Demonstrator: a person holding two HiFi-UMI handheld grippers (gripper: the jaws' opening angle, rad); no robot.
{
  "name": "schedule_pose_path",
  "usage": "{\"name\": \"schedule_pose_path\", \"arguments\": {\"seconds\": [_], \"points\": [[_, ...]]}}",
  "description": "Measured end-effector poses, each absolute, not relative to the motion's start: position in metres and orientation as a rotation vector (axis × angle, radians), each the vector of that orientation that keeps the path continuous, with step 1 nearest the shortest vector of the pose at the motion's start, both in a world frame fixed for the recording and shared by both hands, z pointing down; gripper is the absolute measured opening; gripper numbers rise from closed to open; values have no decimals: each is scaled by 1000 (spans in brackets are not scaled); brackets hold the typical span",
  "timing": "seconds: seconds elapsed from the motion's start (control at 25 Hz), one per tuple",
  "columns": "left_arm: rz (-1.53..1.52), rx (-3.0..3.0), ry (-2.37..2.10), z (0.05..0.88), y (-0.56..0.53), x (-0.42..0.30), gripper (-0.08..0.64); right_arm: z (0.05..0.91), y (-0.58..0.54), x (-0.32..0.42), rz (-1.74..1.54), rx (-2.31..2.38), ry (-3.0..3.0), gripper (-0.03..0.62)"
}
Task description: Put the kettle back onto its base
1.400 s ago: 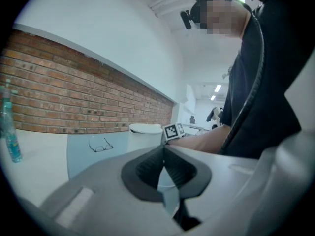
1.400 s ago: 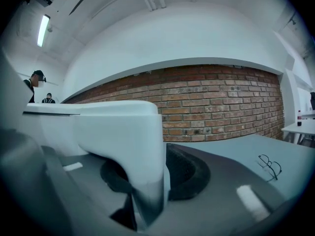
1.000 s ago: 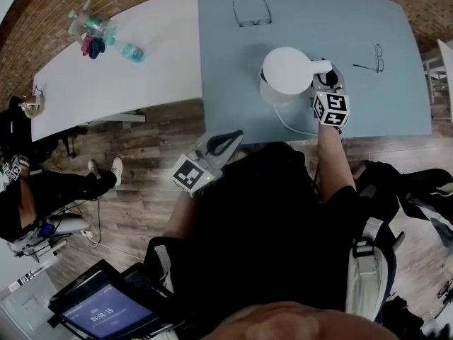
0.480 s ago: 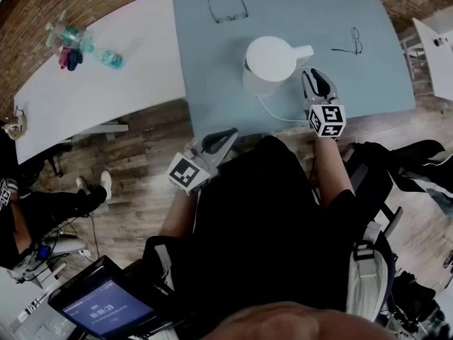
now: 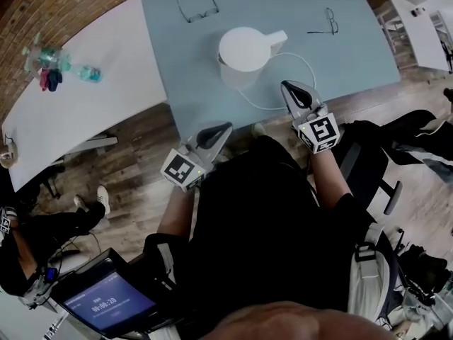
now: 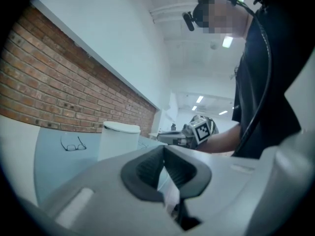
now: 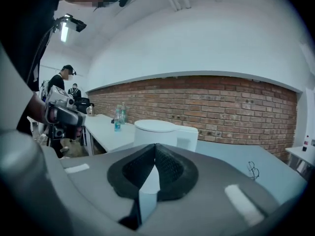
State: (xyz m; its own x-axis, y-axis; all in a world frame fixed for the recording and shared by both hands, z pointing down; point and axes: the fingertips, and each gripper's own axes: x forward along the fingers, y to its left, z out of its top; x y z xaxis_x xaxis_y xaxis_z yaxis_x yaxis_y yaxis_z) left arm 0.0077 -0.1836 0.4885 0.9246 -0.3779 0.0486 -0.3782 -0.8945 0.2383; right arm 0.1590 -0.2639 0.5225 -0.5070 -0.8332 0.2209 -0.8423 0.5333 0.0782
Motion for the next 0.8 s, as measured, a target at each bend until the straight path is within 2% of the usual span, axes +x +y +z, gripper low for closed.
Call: {"name": "schedule_pose_path", "arguments": {"seconds": [0.48, 0.8], "points": [[-1, 2827, -709, 495, -151, 35, 2, 511, -228, 146, 45, 1142, -2759, 5], [-36, 2852, -701, 480, -116, 85, 2, 506, -169, 166, -45, 965, -2792, 5]]}}
